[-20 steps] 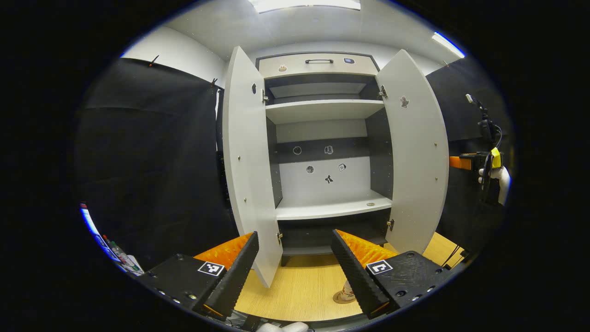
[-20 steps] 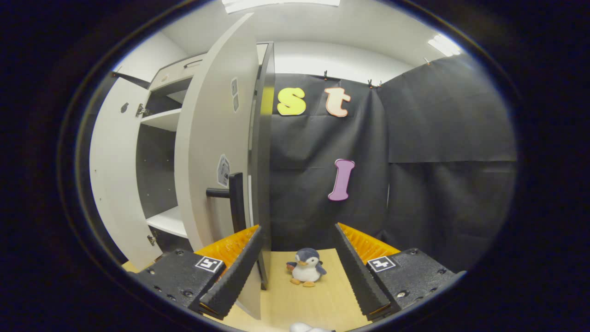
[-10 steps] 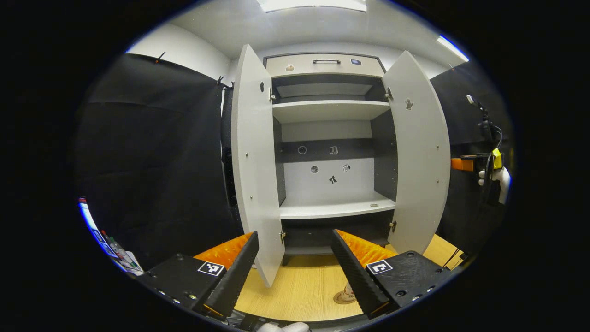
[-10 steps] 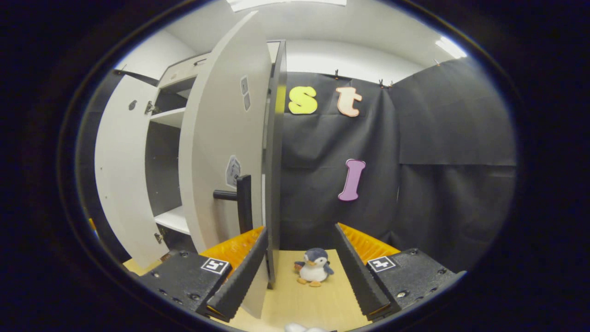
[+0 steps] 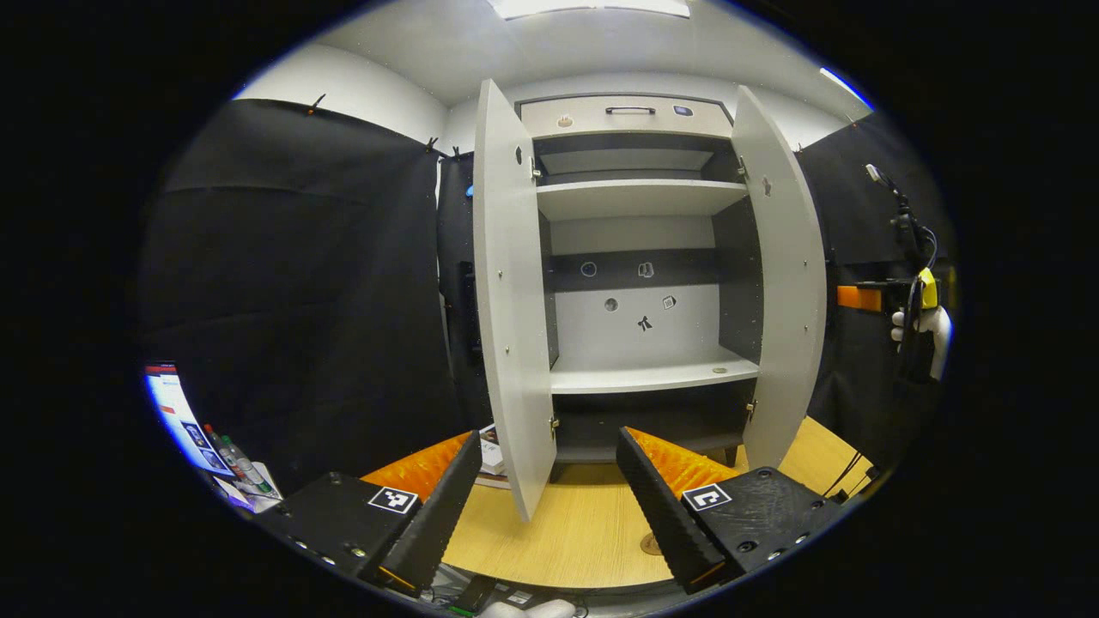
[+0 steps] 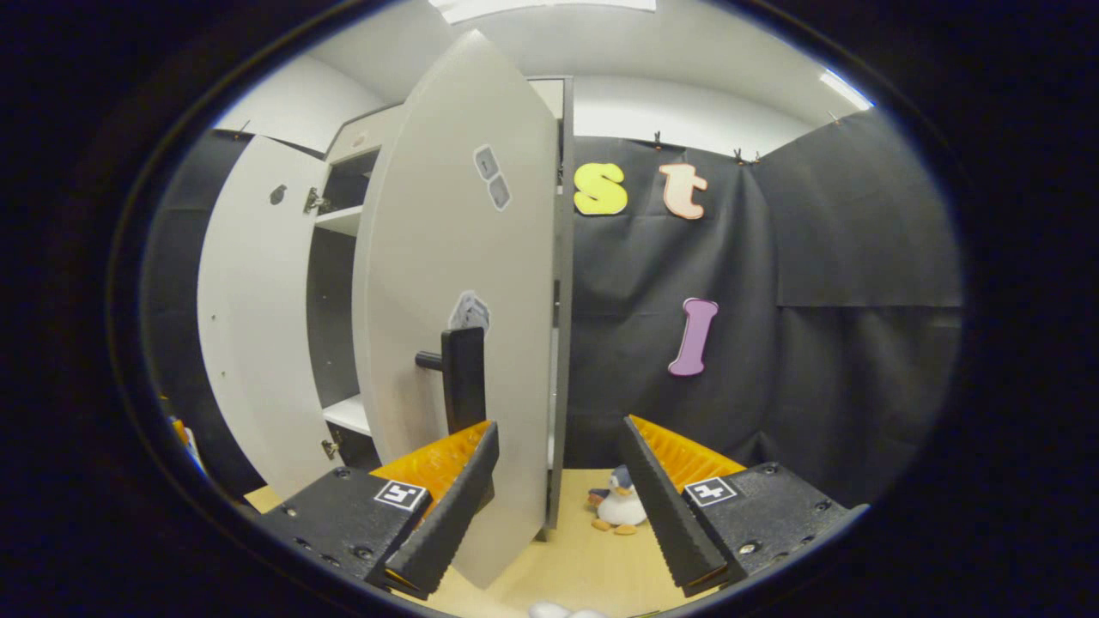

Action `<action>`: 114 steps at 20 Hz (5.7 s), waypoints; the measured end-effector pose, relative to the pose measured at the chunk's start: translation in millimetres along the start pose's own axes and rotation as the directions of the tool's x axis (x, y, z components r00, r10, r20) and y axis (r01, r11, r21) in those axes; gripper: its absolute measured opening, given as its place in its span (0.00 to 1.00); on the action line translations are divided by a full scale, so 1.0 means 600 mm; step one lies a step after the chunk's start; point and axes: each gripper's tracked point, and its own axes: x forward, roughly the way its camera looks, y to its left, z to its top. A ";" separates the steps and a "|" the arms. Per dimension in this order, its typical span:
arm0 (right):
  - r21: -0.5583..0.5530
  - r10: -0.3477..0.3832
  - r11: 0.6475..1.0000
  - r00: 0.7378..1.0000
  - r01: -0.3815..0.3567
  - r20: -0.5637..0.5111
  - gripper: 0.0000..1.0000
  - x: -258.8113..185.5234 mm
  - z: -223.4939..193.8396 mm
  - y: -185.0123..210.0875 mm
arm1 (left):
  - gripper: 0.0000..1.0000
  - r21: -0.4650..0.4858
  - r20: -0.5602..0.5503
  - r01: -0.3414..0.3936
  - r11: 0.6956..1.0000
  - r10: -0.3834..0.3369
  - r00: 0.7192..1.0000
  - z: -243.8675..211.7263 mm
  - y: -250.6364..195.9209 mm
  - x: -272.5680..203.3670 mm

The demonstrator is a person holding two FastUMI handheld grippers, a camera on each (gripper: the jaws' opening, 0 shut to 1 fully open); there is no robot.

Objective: Grasp the bottle in the cabinet with the left hand and place it on the coaster, then close the right door with the right hand and the left door with the left hand.

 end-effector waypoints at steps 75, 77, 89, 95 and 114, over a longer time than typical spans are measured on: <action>0.054 -0.074 0.995 0.992 0.080 -0.104 0.99 -0.329 -0.098 0.080 | 0.90 -0.006 0.094 0.149 0.989 -0.147 0.985 0.042 -0.007 0.067; 0.048 -0.079 0.995 0.992 0.084 -0.098 0.99 -0.332 -0.094 0.076 | 0.90 -0.001 0.095 0.166 0.986 -0.165 0.982 0.043 -0.018 0.067; 0.056 -0.120 0.991 0.991 0.124 -0.062 0.99 -0.354 -0.073 0.042 | 0.96 0.019 0.113 0.226 0.974 -0.227 0.967 0.055 -0.080 0.071; 0.066 -0.094 0.993 0.994 0.098 -0.057 0.99 -0.347 -0.070 0.063 | 0.95 0.014 0.095 0.192 0.981 -0.192 0.977 0.049 -0.065 0.049; 0.096 -0.033 0.995 0.999 0.031 0.019 0.99 -0.376 -0.020 0.042 | 0.95 -0.014 0.070 0.112 0.994 -0.111 0.991 0.035 -0.057 -0.078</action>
